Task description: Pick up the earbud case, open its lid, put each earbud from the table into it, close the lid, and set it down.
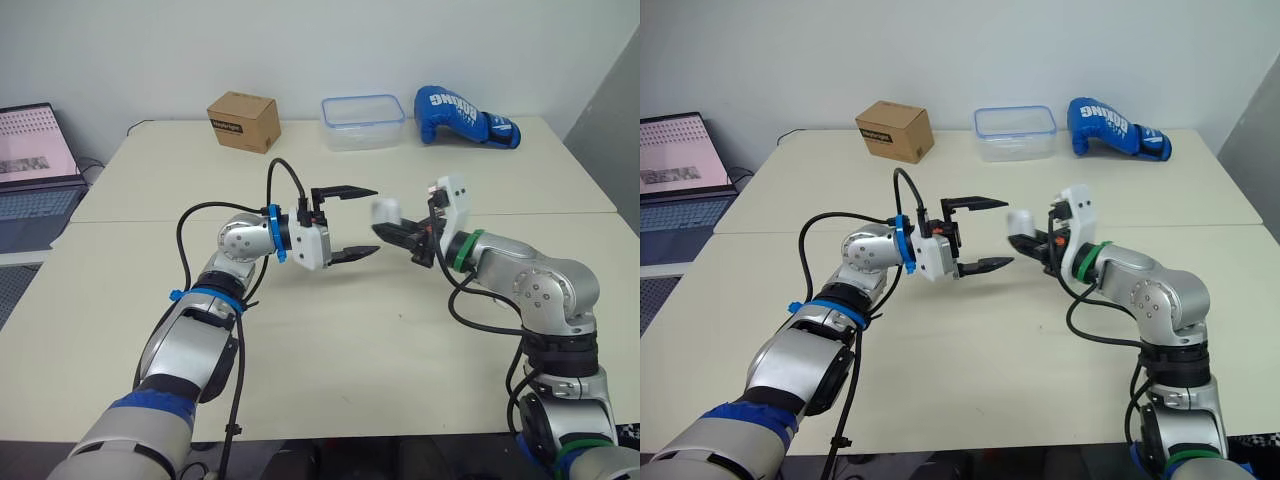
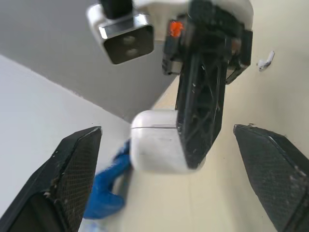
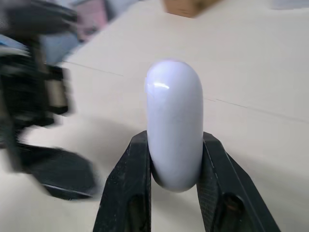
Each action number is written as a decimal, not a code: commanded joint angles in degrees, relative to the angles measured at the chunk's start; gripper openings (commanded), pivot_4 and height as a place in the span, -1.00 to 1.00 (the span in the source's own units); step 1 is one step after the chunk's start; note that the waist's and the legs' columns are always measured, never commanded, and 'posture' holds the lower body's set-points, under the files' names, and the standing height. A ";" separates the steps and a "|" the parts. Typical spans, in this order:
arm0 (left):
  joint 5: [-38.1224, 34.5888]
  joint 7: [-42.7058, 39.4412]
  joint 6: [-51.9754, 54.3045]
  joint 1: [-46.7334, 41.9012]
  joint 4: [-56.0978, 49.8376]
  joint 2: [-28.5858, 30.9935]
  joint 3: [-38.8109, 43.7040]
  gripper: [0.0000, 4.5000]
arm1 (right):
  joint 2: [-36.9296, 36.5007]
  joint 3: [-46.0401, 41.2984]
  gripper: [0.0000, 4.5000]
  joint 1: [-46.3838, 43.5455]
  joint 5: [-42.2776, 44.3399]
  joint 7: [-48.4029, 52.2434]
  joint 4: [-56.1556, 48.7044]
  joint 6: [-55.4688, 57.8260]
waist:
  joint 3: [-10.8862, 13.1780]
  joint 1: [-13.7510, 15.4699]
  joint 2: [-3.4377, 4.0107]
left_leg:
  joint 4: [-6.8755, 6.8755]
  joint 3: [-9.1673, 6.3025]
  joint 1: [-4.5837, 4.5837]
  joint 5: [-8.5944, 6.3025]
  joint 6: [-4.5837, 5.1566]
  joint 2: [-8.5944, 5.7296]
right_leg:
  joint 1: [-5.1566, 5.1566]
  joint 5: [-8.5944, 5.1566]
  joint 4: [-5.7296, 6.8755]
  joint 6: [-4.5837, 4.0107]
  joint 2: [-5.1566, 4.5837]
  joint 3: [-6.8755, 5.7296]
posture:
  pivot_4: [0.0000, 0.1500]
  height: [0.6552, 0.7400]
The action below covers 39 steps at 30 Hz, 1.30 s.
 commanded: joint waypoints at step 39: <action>8.42 -16.21 30.47 -11.49 -1.18 -2.55 0.52 -0.34 | -13.56 25.17 -0.63 -8.59 -29.48 20.41 -13.52 -9.81 | 0.01 -1.13 -0.01 | 0.35 -0.10 -0.20 -0.01 0.01 -0.02 | -0.02 -0.01 0.10 0.05 0.05 -0.11 | 1.00 1.00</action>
